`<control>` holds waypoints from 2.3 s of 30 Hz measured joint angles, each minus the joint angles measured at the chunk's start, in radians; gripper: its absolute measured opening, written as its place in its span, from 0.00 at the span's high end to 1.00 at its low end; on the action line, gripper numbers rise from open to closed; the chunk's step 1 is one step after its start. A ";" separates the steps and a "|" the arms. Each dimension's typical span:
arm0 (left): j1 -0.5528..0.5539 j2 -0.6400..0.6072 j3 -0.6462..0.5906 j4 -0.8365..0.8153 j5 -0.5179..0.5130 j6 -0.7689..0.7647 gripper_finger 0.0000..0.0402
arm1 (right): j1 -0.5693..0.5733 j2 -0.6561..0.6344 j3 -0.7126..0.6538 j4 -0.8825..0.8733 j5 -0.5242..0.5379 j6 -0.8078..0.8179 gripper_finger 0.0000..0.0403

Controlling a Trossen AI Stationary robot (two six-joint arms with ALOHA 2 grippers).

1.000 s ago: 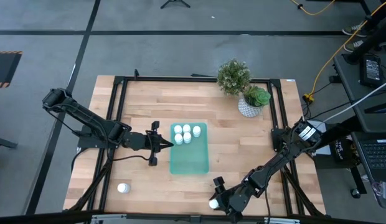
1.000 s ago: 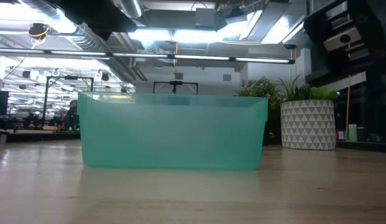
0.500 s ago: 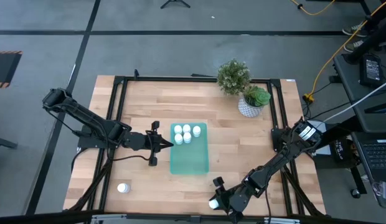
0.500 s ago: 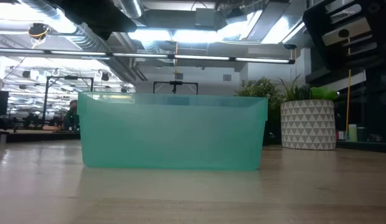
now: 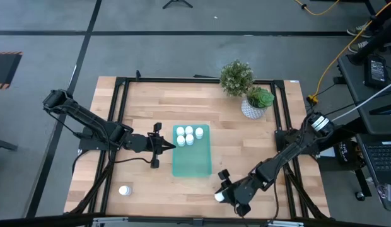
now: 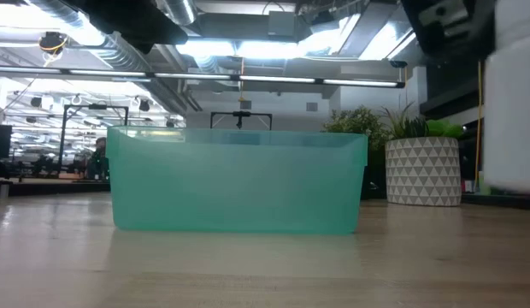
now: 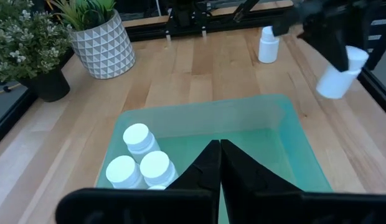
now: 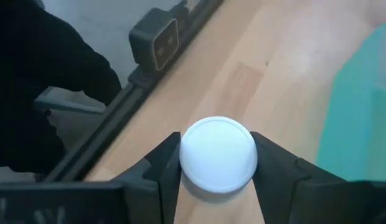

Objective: Pick and place pill bottles into a basket
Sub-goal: Put the white pill bottle into the green bin

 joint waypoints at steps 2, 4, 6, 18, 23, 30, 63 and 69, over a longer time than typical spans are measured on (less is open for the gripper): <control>0.000 0.000 0.000 0.000 0.000 0.000 0.99 | -0.020 -0.025 -0.024 -0.003 -0.002 -0.020 0.62; 0.000 0.000 0.000 0.000 0.000 0.000 0.99 | -0.042 -0.055 -0.051 -0.006 -0.001 -0.034 0.62; 0.000 0.000 0.000 0.001 0.000 0.000 0.98 | -0.061 -0.094 -0.081 -0.003 0.002 -0.051 0.62; 0.000 0.000 0.000 0.006 -0.001 0.000 0.99 | -0.251 -0.355 -0.242 0.039 -0.152 -0.165 0.62; 0.000 0.000 0.000 0.029 -0.001 0.001 0.99 | -0.314 -0.356 -0.244 0.052 -0.235 -0.197 0.62; 0.000 0.000 0.000 0.055 -0.004 0.064 1.00 | -0.381 -0.349 -0.244 0.086 -0.236 -0.197 0.62; 0.000 0.000 0.000 0.054 -0.077 0.087 0.99 | -0.588 -0.108 0.003 0.017 -0.174 -0.250 0.62; 0.000 0.000 0.000 0.053 -0.077 0.087 1.00 | -0.611 -0.087 0.005 -0.018 -0.091 -0.245 0.62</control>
